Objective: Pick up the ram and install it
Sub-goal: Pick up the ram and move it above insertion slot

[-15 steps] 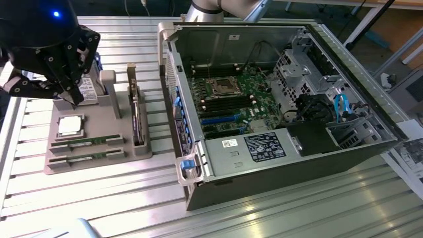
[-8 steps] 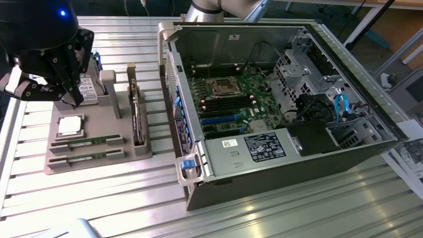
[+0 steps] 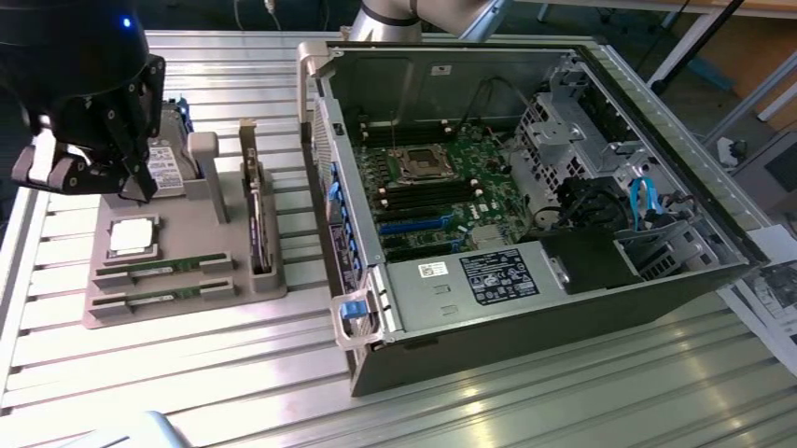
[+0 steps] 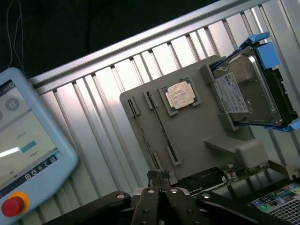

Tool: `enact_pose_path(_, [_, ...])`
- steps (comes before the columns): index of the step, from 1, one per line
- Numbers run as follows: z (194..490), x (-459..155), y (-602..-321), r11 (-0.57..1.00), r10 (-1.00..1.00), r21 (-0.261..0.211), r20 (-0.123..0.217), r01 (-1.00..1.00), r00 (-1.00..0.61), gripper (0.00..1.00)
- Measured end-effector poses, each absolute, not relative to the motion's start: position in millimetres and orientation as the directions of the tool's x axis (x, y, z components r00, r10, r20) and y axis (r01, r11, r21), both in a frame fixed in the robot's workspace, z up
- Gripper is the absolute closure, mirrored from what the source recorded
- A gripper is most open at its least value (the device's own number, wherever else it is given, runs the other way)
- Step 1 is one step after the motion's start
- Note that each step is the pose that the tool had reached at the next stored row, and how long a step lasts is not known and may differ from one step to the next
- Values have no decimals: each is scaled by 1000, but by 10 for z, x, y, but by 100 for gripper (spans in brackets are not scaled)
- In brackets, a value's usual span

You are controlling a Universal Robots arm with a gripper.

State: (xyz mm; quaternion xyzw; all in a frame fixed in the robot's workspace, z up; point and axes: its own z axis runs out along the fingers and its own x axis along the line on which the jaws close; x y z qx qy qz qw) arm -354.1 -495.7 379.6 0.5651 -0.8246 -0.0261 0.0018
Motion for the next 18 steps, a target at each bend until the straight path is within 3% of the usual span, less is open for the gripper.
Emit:
enact_pose_path(13, [3759, -3541, -4957, 43, -999, 45, -27, -998, -44, 90])
enact_pose_path(18, [3759, -3541, -4957, 27, -999, 45, -27, -999, -28, 90])
